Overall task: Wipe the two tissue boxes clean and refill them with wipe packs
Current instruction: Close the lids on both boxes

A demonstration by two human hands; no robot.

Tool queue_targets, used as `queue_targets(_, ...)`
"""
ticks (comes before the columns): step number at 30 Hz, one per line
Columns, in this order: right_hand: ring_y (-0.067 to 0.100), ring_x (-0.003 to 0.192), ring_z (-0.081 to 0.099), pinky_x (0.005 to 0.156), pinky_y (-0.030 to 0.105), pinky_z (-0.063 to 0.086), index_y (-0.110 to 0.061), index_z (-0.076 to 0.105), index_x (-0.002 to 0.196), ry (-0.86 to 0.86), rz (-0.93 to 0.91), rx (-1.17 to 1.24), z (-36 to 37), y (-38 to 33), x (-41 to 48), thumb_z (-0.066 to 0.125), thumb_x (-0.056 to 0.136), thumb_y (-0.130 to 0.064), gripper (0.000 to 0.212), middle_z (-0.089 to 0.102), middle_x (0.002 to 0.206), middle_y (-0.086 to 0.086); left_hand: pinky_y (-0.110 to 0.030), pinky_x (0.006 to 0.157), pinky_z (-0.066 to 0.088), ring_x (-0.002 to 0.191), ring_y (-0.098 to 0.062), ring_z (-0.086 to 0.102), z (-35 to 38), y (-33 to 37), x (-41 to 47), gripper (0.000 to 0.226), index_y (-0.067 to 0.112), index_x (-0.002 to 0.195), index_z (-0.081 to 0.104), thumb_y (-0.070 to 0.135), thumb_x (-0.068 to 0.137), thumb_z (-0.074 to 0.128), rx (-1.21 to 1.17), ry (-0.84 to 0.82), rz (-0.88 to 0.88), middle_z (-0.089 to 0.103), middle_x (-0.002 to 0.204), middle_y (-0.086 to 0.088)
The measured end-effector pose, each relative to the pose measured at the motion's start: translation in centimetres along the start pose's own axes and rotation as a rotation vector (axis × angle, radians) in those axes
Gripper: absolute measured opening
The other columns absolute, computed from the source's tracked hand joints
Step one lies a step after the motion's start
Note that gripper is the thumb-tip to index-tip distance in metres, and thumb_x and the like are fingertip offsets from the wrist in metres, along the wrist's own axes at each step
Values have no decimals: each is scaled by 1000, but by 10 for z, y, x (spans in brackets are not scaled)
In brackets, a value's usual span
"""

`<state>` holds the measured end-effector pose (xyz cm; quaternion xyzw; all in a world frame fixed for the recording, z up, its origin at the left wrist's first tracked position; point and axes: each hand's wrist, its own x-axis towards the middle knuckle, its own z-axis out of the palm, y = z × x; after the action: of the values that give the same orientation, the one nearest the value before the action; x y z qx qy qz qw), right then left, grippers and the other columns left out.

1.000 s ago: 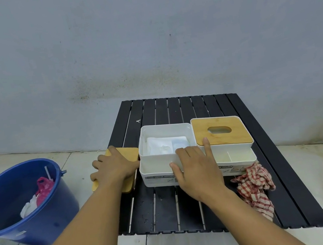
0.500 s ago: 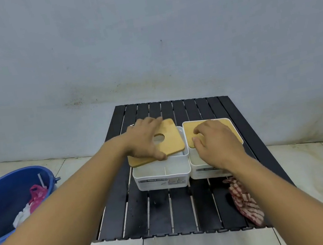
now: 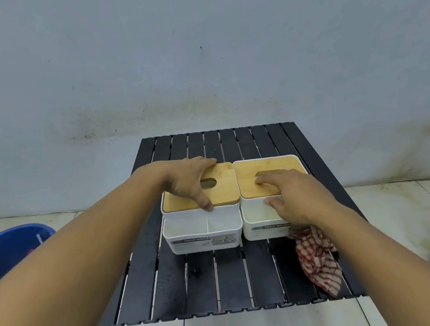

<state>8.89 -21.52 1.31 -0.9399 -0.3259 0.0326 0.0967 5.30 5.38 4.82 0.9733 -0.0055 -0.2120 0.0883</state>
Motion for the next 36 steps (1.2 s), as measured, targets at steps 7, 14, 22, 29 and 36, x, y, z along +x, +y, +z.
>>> queue_targets(7, 18, 134, 46, 110, 42, 38, -41, 43, 147, 13, 3, -27, 3, -1, -8, 56, 99, -43, 50, 44, 153, -18, -50, 124, 28, 152, -25, 28, 1, -10, 0, 124, 31, 165, 10, 57, 72, 87, -29, -47, 2, 17, 168, 9)
queue_targets(14, 19, 131, 48, 109, 44, 39, -41, 44, 146, 22, 12, -24, 7, -2, -7, 57, 97, -44, 50, 48, 150, -16, -58, 117, 28, 141, -27, 35, 17, 14, -19, 61, 42, 143, 42, 70, 90, 57, -111, 253, -30, 39, 151, 1)
queue_targets(22, 18, 133, 46, 112, 44, 35, -39, 44, 146, 30, 26, -6, 8, -5, -8, 56, 98, -42, 50, 47, 151, -15, -51, 101, 33, 112, -26, 56, 84, 41, -22, 52, 37, 132, 42, 71, 99, 22, -56, 545, -142, 67, 112, 3)
queue_targets(29, 18, 133, 45, 113, 44, 33, -39, 44, 146, 40, 26, 7, 9, -5, -10, 56, 98, -42, 49, 46, 151, -15, -51, 98, 27, 114, -24, 58, 88, 43, -19, 57, 47, 153, 33, 67, 102, 18, -48, 584, -177, 66, 114, 5)
queue_targets(36, 17, 135, 44, 115, 45, 32, -40, 44, 147, 41, 32, 7, 10, -4, -9, 56, 98, -42, 51, 46, 152, -15, -51, 95, 26, 112, -24, 58, 84, 45, -16, 57, 48, 154, 34, 66, 102, 19, -6, 579, -203, 65, 118, 3)
